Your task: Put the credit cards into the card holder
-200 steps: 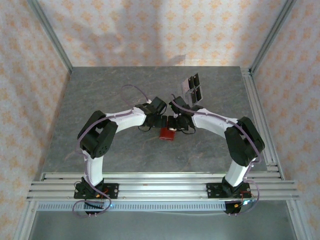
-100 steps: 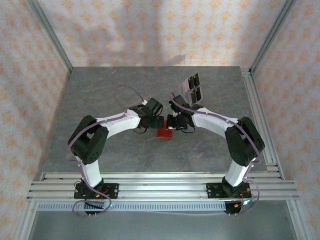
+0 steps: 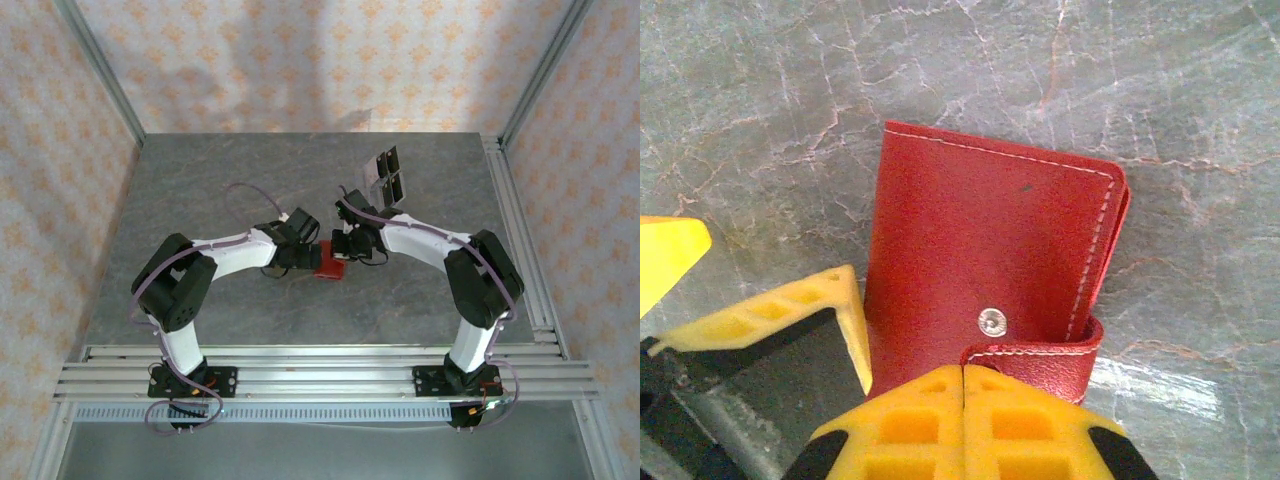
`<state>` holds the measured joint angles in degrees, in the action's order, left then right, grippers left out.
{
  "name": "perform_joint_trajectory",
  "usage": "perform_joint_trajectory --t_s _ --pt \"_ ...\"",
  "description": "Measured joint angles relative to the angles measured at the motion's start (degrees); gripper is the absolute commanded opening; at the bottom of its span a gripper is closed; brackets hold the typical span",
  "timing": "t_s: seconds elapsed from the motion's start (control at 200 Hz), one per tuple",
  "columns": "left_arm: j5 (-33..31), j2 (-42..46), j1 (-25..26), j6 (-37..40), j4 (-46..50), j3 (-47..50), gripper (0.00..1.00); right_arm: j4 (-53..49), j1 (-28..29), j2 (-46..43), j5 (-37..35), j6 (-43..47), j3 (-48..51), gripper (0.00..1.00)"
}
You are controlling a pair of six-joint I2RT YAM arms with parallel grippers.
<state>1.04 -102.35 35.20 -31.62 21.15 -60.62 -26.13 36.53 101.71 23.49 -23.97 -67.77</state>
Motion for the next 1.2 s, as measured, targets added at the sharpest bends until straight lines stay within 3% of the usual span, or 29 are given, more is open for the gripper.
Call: perform_joint_trajectory --t_s 1.201 --pt "0.11 -0.02 0.04 0.00 -1.70 0.26 0.95 0.46 0.00 3.15 0.61 0.00 -1.86 0.00"
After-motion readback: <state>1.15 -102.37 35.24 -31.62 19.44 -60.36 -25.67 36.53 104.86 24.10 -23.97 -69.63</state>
